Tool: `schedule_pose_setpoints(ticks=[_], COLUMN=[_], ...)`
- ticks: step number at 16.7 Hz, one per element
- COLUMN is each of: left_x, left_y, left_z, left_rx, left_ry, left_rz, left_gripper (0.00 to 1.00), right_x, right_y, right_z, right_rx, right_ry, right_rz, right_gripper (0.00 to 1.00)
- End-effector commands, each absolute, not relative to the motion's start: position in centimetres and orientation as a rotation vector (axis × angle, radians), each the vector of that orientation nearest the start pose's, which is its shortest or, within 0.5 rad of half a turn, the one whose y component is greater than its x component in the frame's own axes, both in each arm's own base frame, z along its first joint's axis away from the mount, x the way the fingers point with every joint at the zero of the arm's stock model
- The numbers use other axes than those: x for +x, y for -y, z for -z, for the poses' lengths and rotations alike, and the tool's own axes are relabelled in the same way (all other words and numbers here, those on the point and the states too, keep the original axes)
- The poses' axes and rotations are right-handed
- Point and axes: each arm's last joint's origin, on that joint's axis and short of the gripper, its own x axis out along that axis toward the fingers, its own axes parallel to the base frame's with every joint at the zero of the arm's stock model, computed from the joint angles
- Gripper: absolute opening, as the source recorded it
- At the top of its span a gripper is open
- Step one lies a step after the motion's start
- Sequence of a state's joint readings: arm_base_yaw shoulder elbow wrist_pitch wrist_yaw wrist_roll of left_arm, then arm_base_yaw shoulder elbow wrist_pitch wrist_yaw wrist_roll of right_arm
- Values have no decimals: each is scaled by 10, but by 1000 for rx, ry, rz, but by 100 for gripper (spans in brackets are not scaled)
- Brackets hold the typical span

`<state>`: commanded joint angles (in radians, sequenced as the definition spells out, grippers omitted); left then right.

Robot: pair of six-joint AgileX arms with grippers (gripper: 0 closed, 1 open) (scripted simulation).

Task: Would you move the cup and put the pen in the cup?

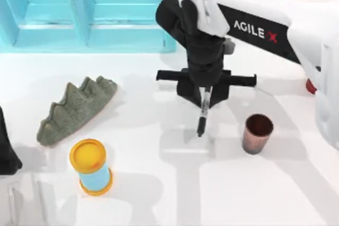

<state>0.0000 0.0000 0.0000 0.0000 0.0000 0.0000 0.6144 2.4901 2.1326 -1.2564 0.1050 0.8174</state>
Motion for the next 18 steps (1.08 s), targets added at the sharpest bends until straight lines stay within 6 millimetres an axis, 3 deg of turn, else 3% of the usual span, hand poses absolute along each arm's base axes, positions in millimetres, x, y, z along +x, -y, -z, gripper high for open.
schedule_pose_setpoints(ticks=[18], left_x=[106], left_y=[1], left_z=[-160], left_rx=[0], left_ry=[0], left_rz=[0], left_gripper=[100], right_x=[314], right_y=[-280], right_z=[-209], right_rx=[68], right_ry=[-1531], right_rz=[227], right_gripper=[0])
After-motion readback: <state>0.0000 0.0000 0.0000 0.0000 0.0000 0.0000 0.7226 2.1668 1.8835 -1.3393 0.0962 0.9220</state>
